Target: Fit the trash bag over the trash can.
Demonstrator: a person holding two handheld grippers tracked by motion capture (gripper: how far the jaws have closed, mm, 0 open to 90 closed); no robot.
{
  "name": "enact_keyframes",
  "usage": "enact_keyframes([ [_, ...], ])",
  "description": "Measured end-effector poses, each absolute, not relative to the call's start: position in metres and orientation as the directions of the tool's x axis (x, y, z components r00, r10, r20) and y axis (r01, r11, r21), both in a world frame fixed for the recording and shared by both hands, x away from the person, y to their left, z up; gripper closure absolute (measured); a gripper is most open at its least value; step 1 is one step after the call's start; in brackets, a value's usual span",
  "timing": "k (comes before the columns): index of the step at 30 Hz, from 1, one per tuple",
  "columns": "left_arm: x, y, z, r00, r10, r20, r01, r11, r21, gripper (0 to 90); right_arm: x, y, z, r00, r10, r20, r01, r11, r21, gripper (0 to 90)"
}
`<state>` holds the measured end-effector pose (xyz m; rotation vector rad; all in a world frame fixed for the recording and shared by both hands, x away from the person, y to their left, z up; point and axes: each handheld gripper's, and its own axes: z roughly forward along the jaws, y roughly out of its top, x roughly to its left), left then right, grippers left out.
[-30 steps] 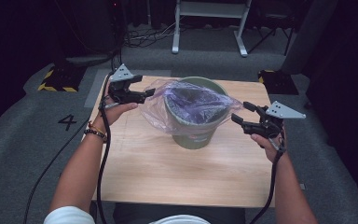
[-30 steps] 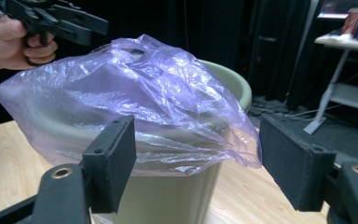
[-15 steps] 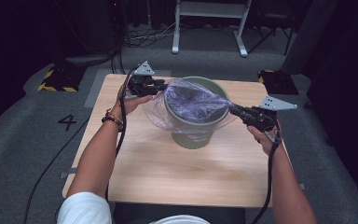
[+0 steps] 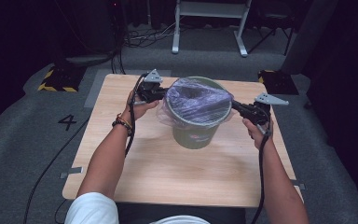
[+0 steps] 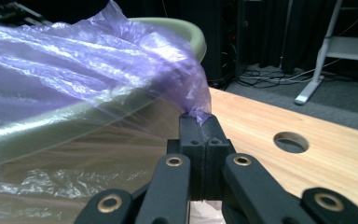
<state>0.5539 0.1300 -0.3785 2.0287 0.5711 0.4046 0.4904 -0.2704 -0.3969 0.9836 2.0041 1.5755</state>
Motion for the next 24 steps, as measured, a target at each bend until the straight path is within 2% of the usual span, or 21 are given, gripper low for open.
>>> enact_keyframes([
  [8,0.54,0.134,-0.398,0.852,0.524,0.016,0.243,-0.423,0.873,90.0,0.492,-0.264,-0.414,-0.687,0.714,0.137,0.311,0.118,0.943,90.0],
  [18,0.502,0.144,-0.41,0.871,0.49,0.041,0.21,-0.445,0.871,90.0,0.479,-0.268,-0.422,-0.755,0.637,0.158,0.295,0.114,0.949,90.0],
  [24,0.472,0.157,-0.411,0.884,0.467,0.026,0.197,-0.421,0.885,90.0,0.468,-0.266,-0.423,-0.802,0.584,0.123,0.257,0.152,0.954,90.0],
])
